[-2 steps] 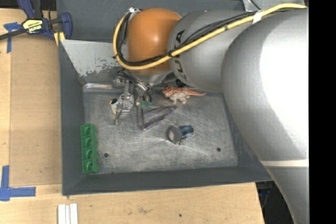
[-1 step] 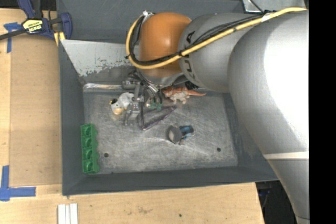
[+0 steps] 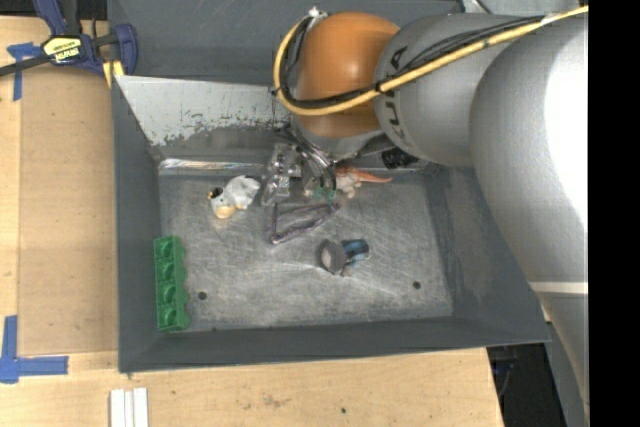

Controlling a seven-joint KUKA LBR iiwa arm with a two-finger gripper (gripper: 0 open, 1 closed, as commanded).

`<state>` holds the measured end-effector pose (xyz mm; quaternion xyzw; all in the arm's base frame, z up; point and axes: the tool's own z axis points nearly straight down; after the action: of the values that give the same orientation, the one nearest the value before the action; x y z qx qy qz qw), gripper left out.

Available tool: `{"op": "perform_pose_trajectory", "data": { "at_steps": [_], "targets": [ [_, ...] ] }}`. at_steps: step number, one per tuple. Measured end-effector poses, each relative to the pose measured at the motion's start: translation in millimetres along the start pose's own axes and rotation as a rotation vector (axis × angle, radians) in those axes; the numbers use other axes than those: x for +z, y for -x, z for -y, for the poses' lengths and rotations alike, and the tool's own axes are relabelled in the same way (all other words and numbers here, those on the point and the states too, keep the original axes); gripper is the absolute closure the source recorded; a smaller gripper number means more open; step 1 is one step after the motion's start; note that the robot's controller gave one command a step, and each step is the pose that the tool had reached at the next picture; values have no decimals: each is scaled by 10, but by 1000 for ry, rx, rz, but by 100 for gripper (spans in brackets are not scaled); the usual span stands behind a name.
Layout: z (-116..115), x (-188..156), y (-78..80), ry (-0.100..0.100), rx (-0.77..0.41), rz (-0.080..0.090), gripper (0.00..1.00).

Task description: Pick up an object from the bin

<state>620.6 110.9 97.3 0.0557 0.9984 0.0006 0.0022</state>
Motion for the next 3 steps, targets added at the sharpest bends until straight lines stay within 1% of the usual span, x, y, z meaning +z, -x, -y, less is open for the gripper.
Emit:
{"op": "perform_pose_trajectory", "data": {
  "at_steps": [1, 2, 3],
  "targets": [
    [0, 0, 0, 0, 1, 0, 100],
    [113, -430, -122, -2, 1, -10, 100],
    [76, -1088, 90, 0, 25, -1, 0]
  ]
}}
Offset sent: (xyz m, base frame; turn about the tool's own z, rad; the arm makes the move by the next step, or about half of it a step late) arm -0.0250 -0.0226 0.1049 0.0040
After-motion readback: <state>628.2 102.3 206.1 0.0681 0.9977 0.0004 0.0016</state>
